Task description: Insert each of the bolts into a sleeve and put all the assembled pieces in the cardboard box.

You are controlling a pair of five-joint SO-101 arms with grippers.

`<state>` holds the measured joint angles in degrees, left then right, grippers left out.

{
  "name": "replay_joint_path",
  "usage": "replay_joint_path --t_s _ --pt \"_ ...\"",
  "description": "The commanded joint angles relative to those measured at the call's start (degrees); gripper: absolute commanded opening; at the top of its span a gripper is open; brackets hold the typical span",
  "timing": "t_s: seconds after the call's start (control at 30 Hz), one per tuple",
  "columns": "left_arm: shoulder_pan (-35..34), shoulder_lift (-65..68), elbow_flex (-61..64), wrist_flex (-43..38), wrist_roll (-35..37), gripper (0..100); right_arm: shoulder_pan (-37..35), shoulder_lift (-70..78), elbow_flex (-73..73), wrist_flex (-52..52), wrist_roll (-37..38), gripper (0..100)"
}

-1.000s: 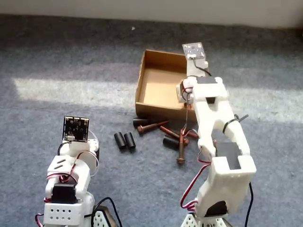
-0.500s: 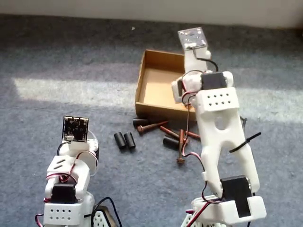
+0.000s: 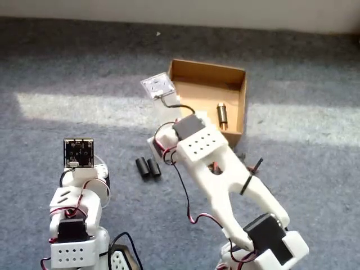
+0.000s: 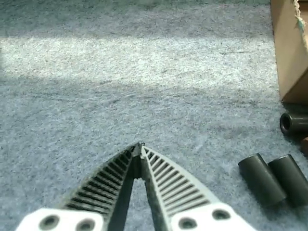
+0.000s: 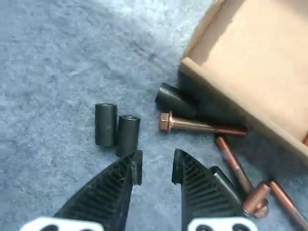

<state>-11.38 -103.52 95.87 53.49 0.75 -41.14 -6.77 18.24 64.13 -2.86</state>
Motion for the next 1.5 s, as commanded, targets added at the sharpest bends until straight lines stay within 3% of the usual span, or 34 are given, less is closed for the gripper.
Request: replay_joint_path --t_s 0.0,0.23,0.53,0.97,1.47 --pt "-0.57 -0.57 1.36 0.09 -1.05 1 -3.03 -2.24 5.58 -9.36 -0.79 10.2" --pt "-0.48 -0.57 1.36 0.18 -1.05 1 -4.53 -0.31 8.57 -10.86 -0.79 10.2" --pt "-0.48 -0.57 1.36 0.26 -1.05 1 -4.62 13.58 -2.42 -8.31 -0.79 10.2" --pt "-0.48 -0.57 1.36 0.26 -1.05 1 -8.13 20.09 -4.26 -7.96 -0.79 10.2" --pt "-0.48 -0.57 1.36 0.26 -1.05 1 -5.76 20.79 -3.21 -4.0 -0.44 10.2"
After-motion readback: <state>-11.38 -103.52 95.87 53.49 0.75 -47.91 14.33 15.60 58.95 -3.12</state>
